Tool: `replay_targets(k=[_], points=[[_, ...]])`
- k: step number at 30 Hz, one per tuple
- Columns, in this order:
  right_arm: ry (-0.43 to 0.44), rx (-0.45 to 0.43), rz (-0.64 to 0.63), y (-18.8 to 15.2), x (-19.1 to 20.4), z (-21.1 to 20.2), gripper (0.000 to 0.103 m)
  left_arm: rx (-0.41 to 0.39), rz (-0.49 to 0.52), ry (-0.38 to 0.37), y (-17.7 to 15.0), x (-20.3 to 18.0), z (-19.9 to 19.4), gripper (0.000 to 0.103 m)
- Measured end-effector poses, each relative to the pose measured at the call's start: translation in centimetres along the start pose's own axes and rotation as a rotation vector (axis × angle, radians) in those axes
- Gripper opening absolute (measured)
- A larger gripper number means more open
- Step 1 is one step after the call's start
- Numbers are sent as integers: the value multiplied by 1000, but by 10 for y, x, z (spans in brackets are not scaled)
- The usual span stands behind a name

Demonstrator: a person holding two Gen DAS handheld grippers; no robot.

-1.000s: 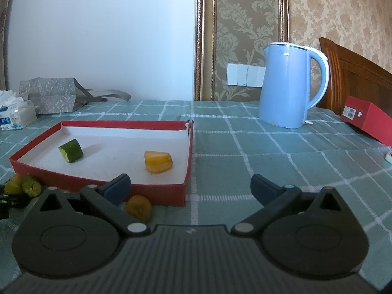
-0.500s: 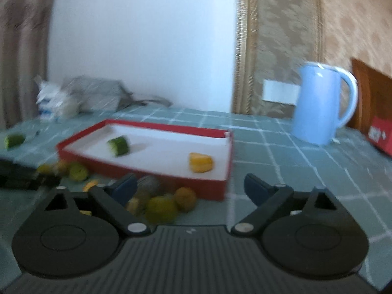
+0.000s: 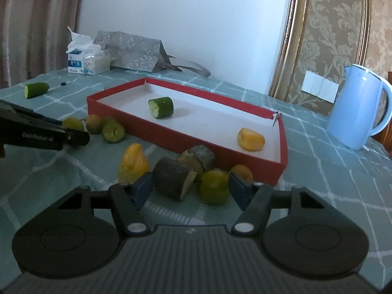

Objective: Organize fruits
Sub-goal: 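Carry the lime into the tray with the left tool while the right tool grasps a sugarcane piece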

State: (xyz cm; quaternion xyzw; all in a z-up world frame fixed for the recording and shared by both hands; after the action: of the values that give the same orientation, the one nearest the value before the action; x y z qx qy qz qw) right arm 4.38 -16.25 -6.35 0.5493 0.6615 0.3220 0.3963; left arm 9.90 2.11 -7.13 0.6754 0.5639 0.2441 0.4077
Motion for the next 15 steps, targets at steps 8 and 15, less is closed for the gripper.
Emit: replay_targets(k=[8, 15], points=[[33, -24, -41, 3, 13, -5, 50, 1, 2, -1, -1, 0, 0, 34], [54, -3, -39, 2, 21, -3, 41, 1, 1, -2, -1, 0, 0, 34]])
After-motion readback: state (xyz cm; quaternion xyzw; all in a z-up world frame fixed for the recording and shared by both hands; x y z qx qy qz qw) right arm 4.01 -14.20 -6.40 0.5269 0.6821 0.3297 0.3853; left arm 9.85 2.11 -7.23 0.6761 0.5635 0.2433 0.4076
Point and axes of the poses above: each gripper's, at about its wrist camera, not at the fingertips, and z roughly the way its jaws point, x to its left, y to its top, the point moved 7 cm from there along z, roughly the way its jaws point, and after that the axes turned 4 degrees about -z, right-handed, at the moved point
